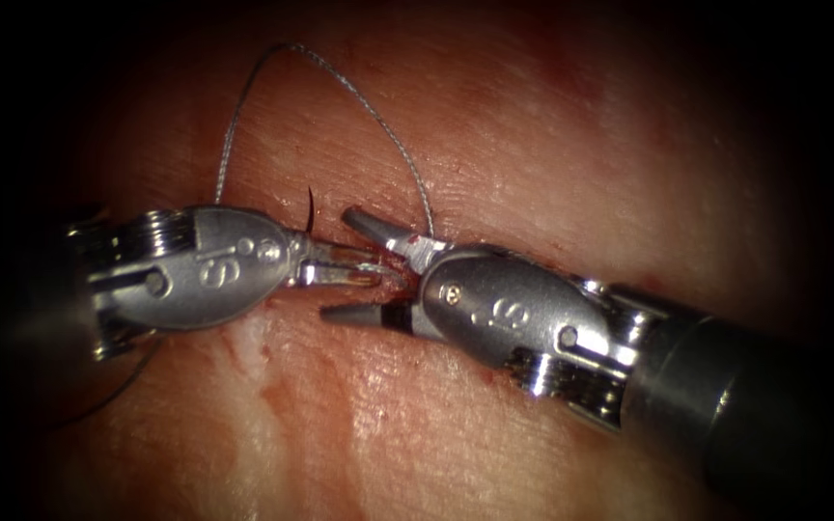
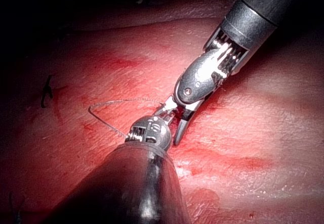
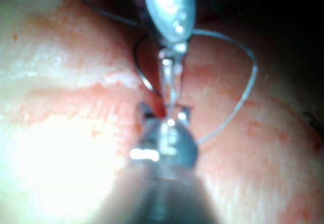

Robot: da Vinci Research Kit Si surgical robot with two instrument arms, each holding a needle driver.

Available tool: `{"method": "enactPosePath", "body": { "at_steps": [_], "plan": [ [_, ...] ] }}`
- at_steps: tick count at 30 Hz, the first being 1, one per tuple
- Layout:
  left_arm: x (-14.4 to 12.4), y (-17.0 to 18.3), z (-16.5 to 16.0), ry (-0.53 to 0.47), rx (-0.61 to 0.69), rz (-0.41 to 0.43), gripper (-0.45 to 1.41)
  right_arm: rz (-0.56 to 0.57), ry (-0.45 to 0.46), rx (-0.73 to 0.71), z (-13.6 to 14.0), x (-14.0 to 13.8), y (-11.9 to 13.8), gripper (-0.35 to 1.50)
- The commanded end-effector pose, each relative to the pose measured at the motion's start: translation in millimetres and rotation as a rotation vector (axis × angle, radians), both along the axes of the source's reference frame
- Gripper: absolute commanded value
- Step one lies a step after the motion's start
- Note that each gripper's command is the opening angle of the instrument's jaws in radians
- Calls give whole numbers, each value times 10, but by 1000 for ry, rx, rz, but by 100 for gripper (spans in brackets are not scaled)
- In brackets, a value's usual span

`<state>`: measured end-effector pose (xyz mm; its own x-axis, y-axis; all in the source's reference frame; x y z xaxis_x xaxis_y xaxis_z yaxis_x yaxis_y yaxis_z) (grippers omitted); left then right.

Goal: Wound Closure
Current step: Use the right gripper to cut the short suture tail.

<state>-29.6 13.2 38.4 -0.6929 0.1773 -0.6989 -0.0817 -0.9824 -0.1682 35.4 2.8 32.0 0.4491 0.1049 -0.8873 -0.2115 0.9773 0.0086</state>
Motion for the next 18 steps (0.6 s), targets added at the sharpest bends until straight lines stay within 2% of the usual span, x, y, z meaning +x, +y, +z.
{"method": "enactPosePath", "body": {
  "at_steps": [1, 18],
  "plan": [
    [-4, 6, 4, -2, -4, 0, -45, 0, 3, -4, 1, 7, 7, 145],
    [-6, 0, -3, -3, -6, -11, -45, 3, 3, -8, 8, 9, 10, 146]
  ]
}}
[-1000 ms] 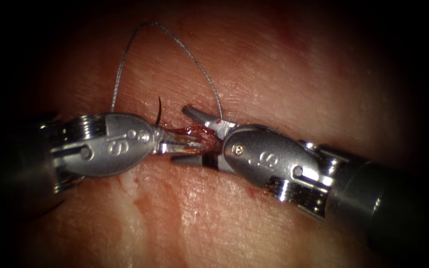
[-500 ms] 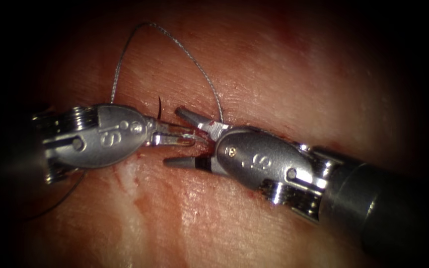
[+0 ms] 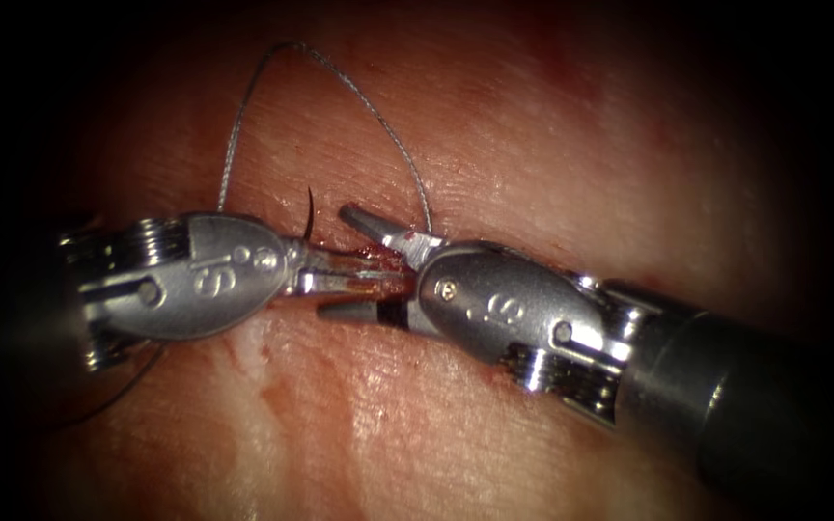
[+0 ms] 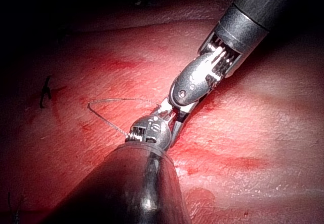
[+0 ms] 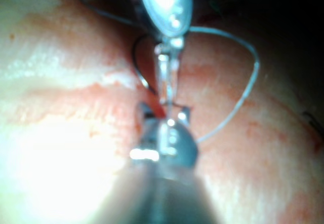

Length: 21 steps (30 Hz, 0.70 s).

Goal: Wound Closure
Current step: Use the right gripper to cut the short suture tail.

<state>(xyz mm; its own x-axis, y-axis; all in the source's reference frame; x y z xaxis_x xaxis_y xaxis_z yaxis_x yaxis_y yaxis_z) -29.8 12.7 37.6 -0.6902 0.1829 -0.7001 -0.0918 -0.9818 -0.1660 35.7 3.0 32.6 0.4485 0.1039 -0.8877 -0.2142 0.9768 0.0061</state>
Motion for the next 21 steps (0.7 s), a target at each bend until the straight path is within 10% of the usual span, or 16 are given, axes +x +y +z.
{"method": "enactPosePath", "body": {
  "at_steps": [1, 19, 21],
  "plan": [
    [-4, 5, 5, -1, -4, -1, -45, 0, 3, -6, 3, 7, 7, 146],
    [-5, 5, 5, -1, -9, 3, -45, -9, 10, -5, 5, 9, 10, 121],
    [-5, 5, 5, -3, -7, 4, -45, -14, 17, -6, 6, 8, 10, 76]
  ]
}}
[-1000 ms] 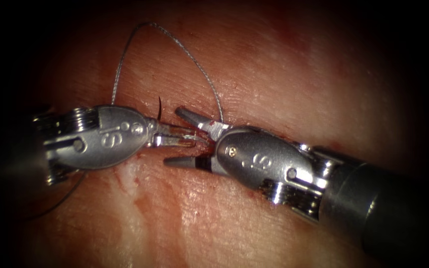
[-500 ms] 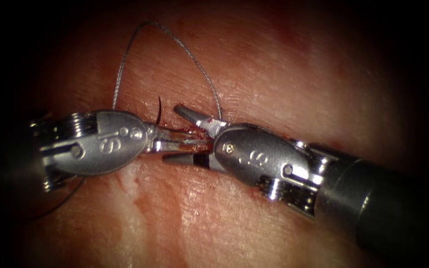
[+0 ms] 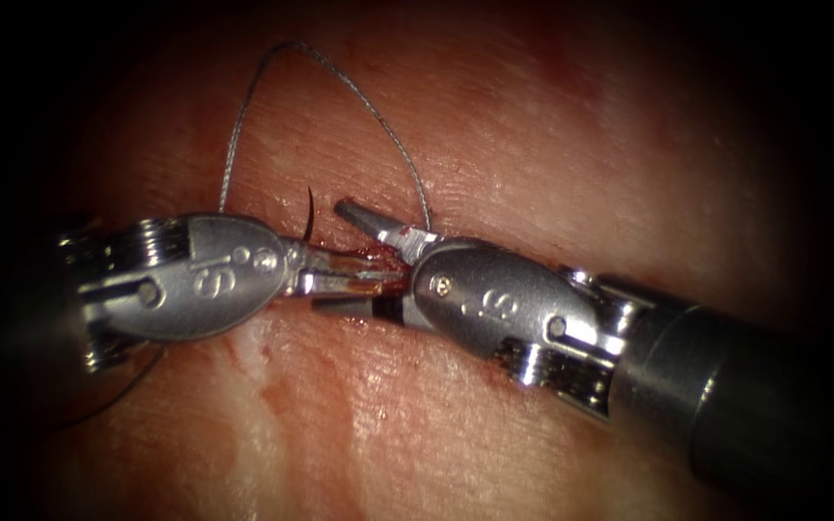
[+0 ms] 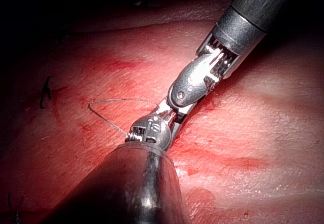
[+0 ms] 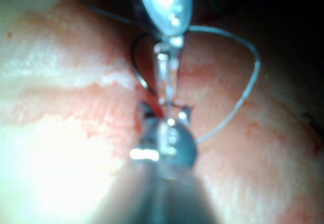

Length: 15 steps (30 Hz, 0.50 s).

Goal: Wound Closure
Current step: Use the right gripper to cut the short suture tail.

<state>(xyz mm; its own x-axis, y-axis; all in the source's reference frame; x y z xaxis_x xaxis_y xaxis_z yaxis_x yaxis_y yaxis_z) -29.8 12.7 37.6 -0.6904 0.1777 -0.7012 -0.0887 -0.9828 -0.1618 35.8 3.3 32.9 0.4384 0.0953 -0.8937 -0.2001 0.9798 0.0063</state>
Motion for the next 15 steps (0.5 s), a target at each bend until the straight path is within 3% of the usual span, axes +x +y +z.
{"method": "enactPosePath", "body": {
  "at_steps": [1, 2, 3, 4, 15],
  "plan": [
    [-4, 5, 5, -3, -3, 1, -45, -11, 4, 2, 3, 5, 8, 47],
    [-4, 5, 5, -3, -3, 1, -45, -11, 4, 2, 3, 5, 8, 47],
    [-4, 5, 5, -3, -3, 1, -45, -24, 10, 5, 3, 5, 8, -17],
    [-4, 5, 5, -3, -3, 1, -45, -36, 19, 5, 3, 3, 8, -35],
    [3, 1, 1, -6, -4, 2, -45, -74, -7, 24, 3, 1, 6, -35]
  ]
}}
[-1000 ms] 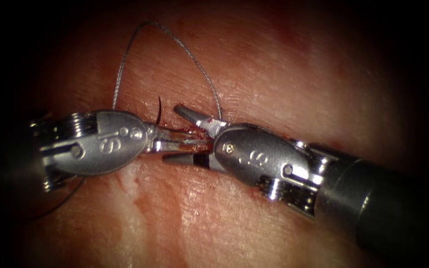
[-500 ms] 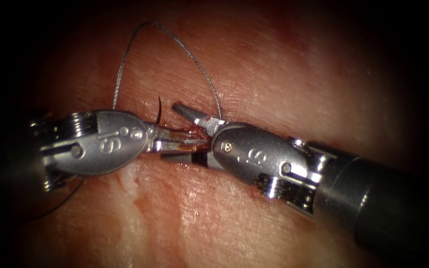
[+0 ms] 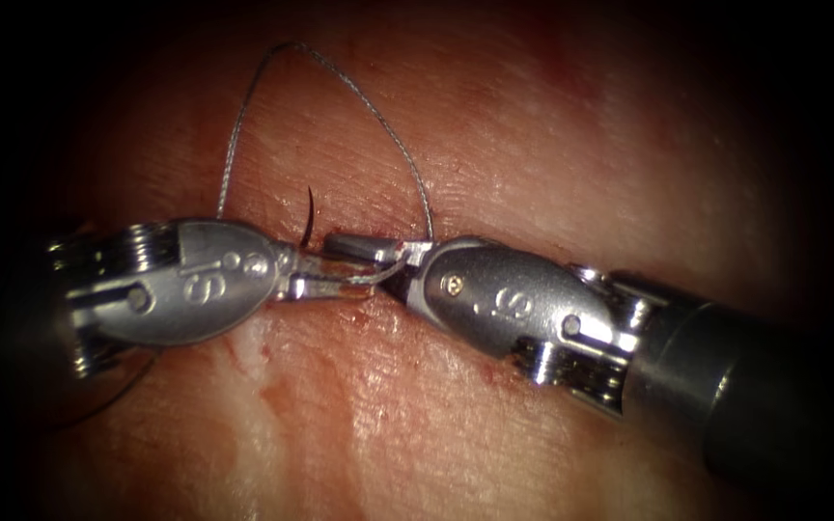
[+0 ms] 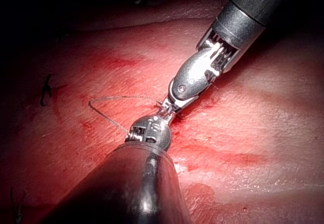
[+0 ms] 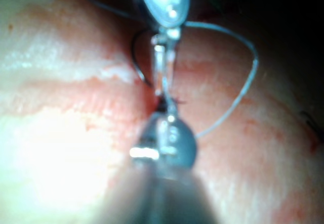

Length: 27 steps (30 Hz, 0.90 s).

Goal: Wound Closure
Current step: Use the right gripper to cut the short suture tail.

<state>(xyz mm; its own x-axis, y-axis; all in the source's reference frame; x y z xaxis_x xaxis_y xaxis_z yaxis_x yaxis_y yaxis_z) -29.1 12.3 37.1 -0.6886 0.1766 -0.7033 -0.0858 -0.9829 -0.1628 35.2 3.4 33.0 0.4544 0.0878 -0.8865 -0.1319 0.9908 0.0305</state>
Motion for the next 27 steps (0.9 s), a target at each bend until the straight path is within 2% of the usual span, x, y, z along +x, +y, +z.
{"method": "enactPosePath", "body": {
  "at_steps": [1, 2, 3, 4, 5, 6, 8, 11, 19, 22, 27],
  "plan": [
    [-1, 4, 5, -3, -4, 2, -45, -6, 5, -2, 0, 8, 3, 17],
    [1, 4, 5, -4, -4, 3, -45, -5, 7, -3, -3, 8, 2, 69],
    [1, 4, 5, -4, -4, 3, -45, -5, 7, -3, -3, 8, 2, 69],
    [6, 3, 4, -10, -4, 6, -45, 20, 8, -16, -9, 6, -1, 109],
    [6, 3, 4, -10, -4, 6, -45, 20, 8, -16, -9, 6, -1, 109],
    [12, 1, 2, -11, -6, 6, -45, 22, 16, -19, -18, -2, -6, 121],
    [15, 1, 1, -13, -7, 5, -45, 21, 15, -19, -22, -6, -9, 121],
    [20, -1, -2, -24, -12, -3, -45, 21, 12, -18, -38, -27, -16, 123],
    [44, 5, 6, -7, -24, -20, -45, 79, -2, -36, -77, -104, -22, 125],
    [49, 4, 11, -1, -23, -29, -45, 108, -3, -34, -84, -129, -23, 125],
    [49, -9, 9, -18, -15, -61, -45, 134, -19, -32, -85, -150, -27, 125]
  ]
}}
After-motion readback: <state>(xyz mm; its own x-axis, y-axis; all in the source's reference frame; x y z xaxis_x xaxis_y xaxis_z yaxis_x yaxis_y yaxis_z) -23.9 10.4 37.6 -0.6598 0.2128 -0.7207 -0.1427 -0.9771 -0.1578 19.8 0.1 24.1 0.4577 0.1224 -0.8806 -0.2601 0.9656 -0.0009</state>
